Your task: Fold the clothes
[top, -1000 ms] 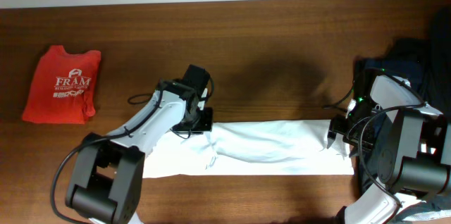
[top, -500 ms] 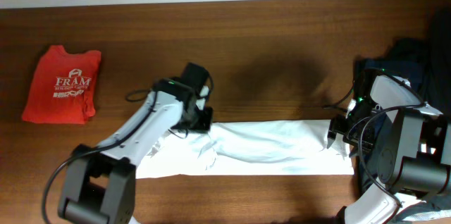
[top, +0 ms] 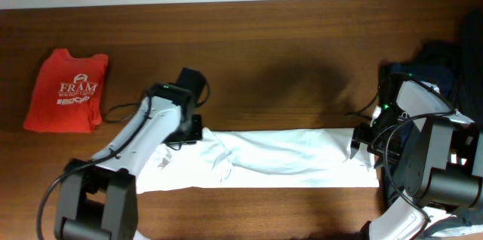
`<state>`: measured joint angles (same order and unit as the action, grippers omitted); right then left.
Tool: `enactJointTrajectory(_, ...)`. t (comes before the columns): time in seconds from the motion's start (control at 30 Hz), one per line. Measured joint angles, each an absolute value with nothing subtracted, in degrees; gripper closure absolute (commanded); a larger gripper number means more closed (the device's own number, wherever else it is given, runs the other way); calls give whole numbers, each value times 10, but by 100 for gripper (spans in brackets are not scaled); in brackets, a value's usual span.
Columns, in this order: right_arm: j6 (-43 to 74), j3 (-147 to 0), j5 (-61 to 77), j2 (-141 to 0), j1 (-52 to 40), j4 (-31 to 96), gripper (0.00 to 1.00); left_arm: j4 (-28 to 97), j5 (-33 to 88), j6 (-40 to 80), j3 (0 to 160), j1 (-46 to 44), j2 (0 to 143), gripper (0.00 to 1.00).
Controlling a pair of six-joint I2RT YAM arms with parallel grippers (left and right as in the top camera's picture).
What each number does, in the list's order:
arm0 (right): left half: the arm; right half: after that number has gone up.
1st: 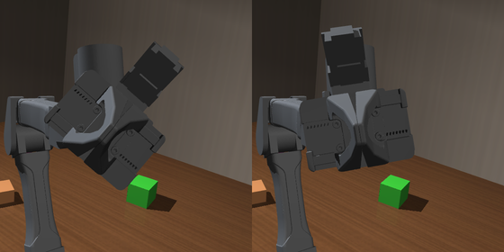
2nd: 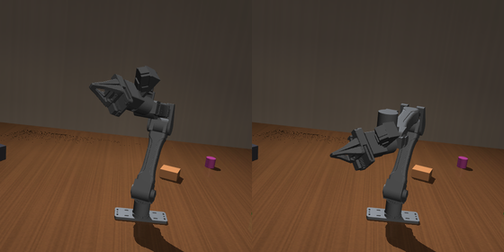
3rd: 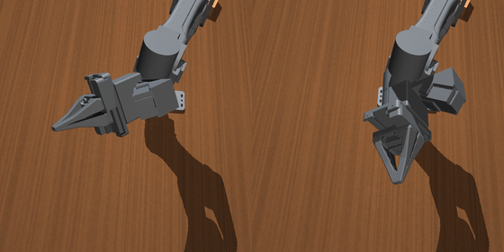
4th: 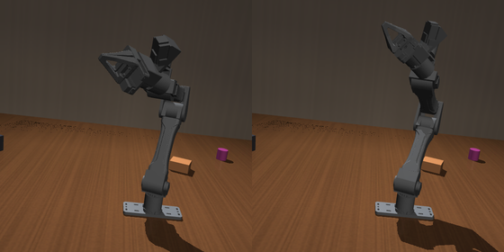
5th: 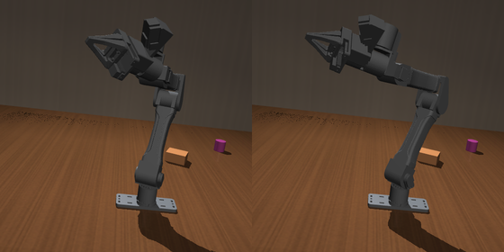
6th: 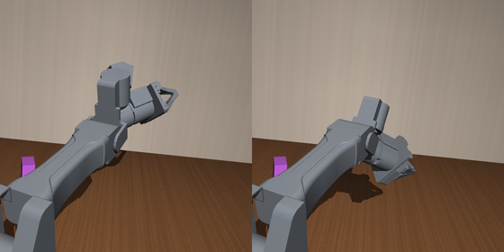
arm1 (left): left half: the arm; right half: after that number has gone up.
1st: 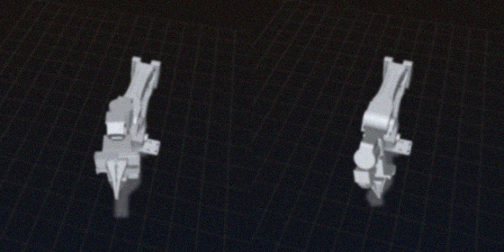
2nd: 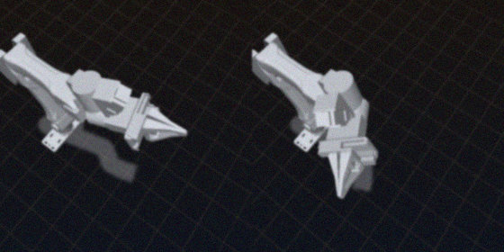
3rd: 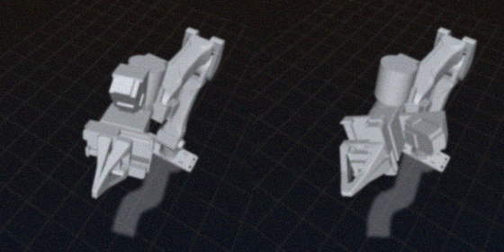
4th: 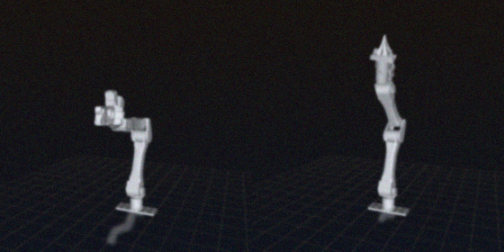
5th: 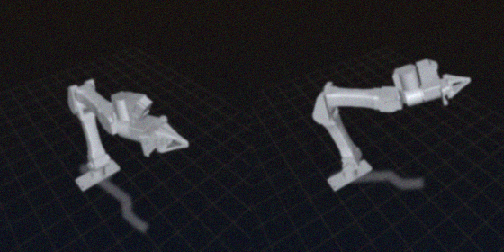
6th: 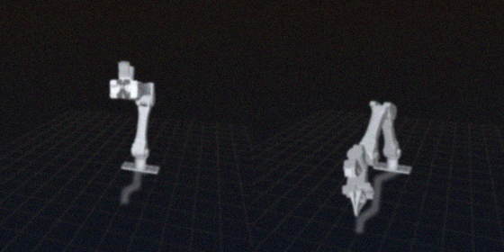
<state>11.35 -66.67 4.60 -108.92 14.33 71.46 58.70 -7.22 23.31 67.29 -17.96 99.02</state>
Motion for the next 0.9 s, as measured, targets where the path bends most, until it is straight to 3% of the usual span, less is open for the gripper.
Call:
enactJointTrajectory(0.23, 114, -667, 53, -1089, 143, 712, 33, 524, -75, 237, 657, -56, 990, 63)
enactJointTrajectory(0.43, 113, -667, 55, -1089, 143, 711, 33, 443, -71, 236, 570, -10, 991, 59)
enactJointTrajectory(0.73, 70, -667, 84, -1089, 141, 689, 23, 282, -40, 205, 520, 83, 982, 54)
enactJointTrajectory(0.83, 41, -667, 98, -1089, 138, 677, 20, 265, -36, 196, 523, 99, 986, 40)
enactJointTrajectory(0.9, 18, -667, 117, -1089, 138, 667, 17, 283, -31, 179, 541, 108, 990, 36)
